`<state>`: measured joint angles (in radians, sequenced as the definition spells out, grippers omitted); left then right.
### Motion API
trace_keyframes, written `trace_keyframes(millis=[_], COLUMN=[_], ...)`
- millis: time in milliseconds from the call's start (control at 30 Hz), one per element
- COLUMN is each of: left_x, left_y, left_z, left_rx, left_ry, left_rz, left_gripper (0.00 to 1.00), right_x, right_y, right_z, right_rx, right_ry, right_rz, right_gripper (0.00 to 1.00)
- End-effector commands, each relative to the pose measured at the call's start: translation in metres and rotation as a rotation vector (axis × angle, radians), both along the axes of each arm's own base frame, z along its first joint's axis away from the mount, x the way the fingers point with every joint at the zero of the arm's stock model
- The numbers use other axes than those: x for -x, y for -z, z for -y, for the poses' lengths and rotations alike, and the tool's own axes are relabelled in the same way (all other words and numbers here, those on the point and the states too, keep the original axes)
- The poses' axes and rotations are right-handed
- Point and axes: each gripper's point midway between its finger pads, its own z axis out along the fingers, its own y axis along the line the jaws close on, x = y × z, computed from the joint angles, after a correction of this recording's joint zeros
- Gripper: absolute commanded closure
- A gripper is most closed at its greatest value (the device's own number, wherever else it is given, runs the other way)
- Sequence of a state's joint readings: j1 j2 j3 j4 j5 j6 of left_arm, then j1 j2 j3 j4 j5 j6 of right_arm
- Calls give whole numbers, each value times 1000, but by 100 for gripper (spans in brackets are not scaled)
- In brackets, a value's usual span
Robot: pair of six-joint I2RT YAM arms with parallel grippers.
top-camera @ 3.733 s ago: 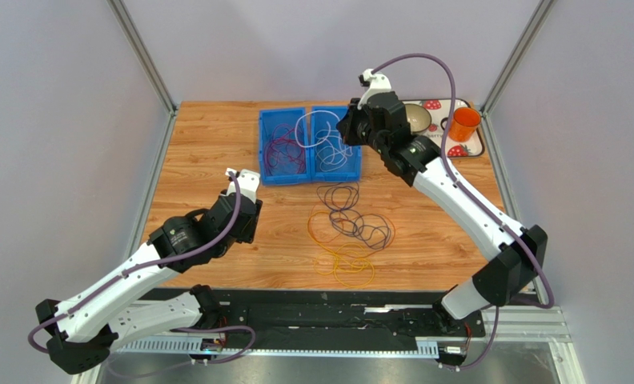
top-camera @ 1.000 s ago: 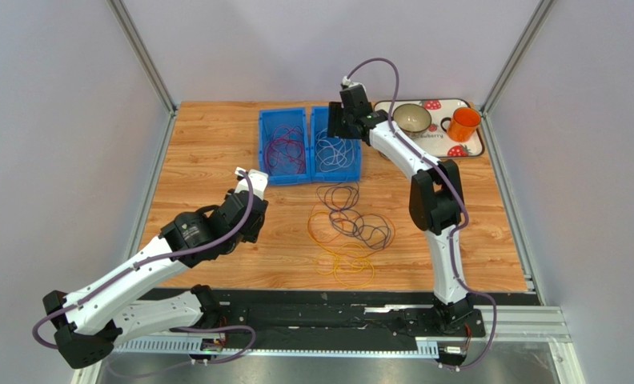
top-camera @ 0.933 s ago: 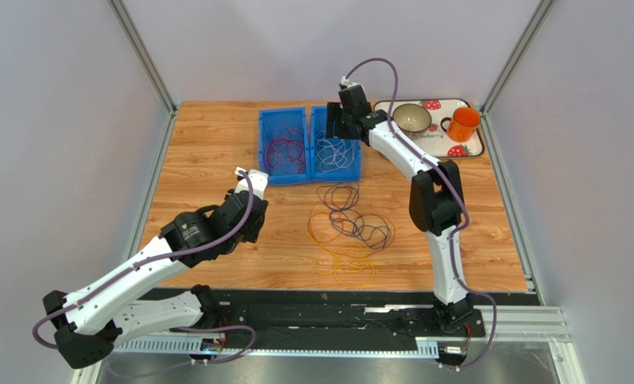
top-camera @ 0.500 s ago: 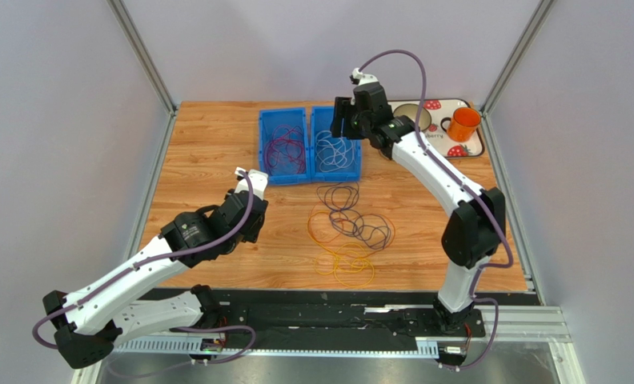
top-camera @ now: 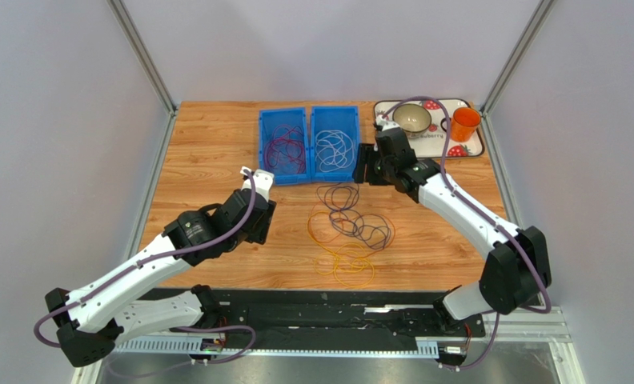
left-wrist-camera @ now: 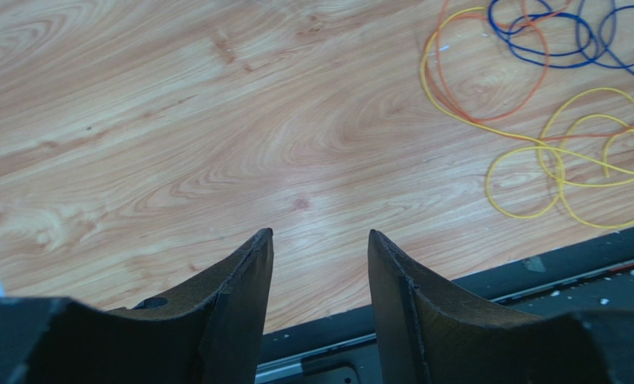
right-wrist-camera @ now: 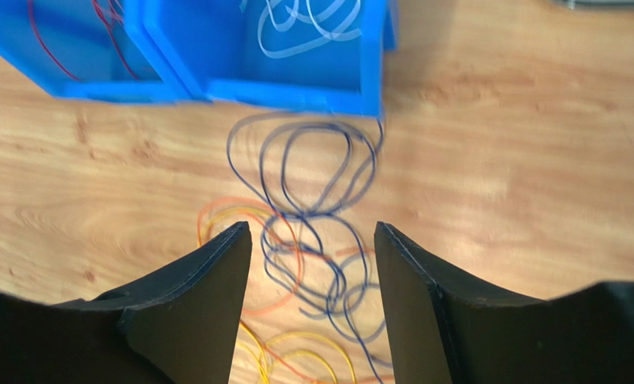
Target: Untangle the cables
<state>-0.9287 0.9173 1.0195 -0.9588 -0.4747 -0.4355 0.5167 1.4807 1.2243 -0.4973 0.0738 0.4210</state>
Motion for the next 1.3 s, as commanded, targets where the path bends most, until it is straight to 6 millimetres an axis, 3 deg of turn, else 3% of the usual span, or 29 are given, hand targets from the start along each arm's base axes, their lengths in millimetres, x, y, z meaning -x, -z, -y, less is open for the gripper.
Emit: trace_keyframes(millis=[0, 33, 100, 367, 467, 633, 833, 1133, 1267], left_x=[-7, -9, -16, -55, -71, -93, -114, -127, -130], left_y=[2, 3, 10, 36, 56, 67, 93, 119, 128], left_z=[44, 50, 68, 120, 139, 163, 160, 160, 159], left_rx=[136, 152, 185, 174, 131, 127, 161, 134, 134], left_ry=[55, 60, 82, 119, 145, 162, 98, 96, 90], left_rz=[-28, -30, -31, -10, -10, 4, -54, -84, -94], left_gripper=[39, 26, 15, 15, 15, 13, 15, 24, 34], right_x=[27, 32, 45, 73, 79, 88, 94, 97, 96], right_y=[1, 5, 16, 36, 40, 43, 47, 54, 55], right_z=[4, 5, 8, 20, 23, 27, 30, 25, 23], right_rx=[-74, -77, -78, -65, -61, -62, -63, -72, -74], right_ry=[8, 4, -2, -11, -12, -19, -18, -47, -50], right_rz=[3, -6, -31, -62, -68, -75, -73, -98, -105], right_gripper=[38, 39, 39, 39, 39, 39, 39, 39, 39])
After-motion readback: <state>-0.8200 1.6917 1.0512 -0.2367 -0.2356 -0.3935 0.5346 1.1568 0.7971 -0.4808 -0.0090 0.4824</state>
